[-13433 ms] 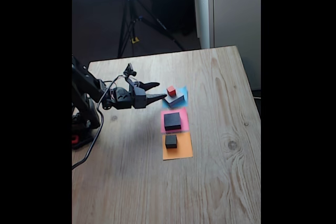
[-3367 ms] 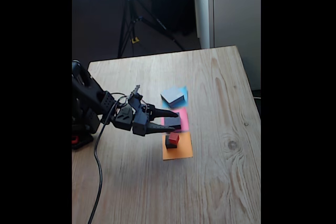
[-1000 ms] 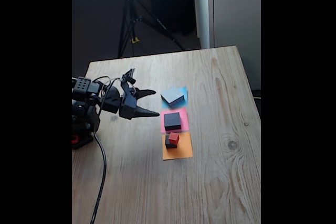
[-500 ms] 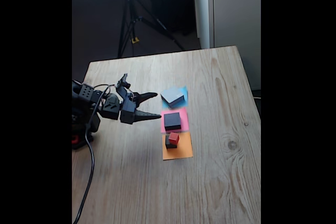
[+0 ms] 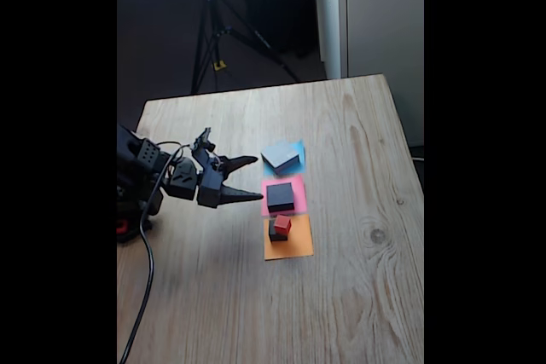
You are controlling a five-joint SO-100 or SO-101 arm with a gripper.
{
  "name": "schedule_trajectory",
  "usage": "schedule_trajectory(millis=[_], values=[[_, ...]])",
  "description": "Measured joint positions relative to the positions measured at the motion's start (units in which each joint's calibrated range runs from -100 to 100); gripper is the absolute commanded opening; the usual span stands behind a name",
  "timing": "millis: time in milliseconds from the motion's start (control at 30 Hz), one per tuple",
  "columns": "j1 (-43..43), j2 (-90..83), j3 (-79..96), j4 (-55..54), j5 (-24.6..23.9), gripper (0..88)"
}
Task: Tower of hanoi
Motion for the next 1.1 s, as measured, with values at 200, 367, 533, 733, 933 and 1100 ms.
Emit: schedule_trajectory(millis=[200,367,533,733,933,1100], values=[[0.0,6.4,0.0,-7.3,0.0,43.9],[0.0,10.9,0.0,-12.7,0.0,43.4],[0.0,15.6,-0.2,-17.9,0.0,43.4],[0.0,22.3,-0.4,-25.8,0.0,43.2],[0.0,30.3,-3.1,-31.8,1.0,43.1],[0.0,36.2,-5.6,-36.2,2.1,43.0]])
